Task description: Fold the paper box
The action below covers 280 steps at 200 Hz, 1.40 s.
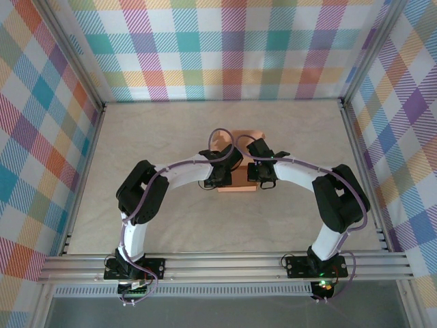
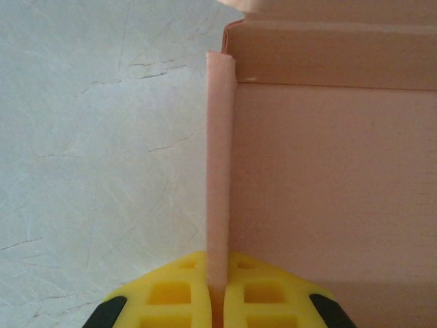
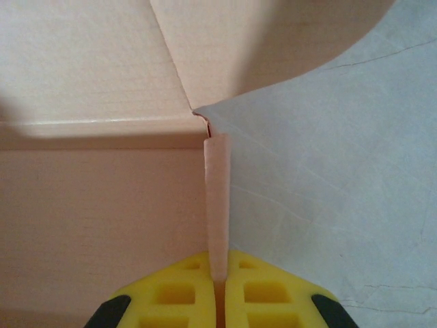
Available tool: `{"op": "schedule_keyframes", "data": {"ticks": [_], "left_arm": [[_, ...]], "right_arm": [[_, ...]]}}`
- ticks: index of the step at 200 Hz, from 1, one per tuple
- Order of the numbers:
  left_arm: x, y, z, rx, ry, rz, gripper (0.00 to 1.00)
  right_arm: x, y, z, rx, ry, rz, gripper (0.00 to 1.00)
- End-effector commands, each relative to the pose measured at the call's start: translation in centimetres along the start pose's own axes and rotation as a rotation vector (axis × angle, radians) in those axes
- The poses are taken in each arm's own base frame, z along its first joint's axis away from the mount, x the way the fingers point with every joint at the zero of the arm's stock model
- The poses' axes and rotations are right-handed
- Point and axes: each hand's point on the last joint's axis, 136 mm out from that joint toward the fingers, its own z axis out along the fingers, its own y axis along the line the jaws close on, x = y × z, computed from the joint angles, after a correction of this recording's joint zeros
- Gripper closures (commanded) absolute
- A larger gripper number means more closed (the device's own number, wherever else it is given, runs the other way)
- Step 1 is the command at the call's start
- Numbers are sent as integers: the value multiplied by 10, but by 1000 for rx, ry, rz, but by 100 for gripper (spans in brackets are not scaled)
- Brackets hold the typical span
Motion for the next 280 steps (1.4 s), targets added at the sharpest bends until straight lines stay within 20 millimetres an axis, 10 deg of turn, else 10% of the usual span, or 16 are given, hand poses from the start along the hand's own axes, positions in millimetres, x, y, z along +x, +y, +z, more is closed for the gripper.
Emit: {"op": "schedule_keyframes", "data": {"ticks": [1,53,83,119,219,280], "left_arm": [[8,-3,6,-29,12,29,100],[2,-5,-1,-8,-31,26,79],[1,-1,-1,-35,-30,40,100],[3,-4,3,-27,-21,40,100],[-19,3,-53,70,-185,3,34],[-31,39,-105,118,-413,-33,29]], "right_arm": [[6,20,-5,-76,15,1,100],[7,22,-4,-77,16,-4,100],[8,21,-3,-68,17,-7,100],[9,20,-3,-56,16,-15,100],[8,0,2,94,-5,-84,100],[5,-23,7,291,-34,-185,100]]}}
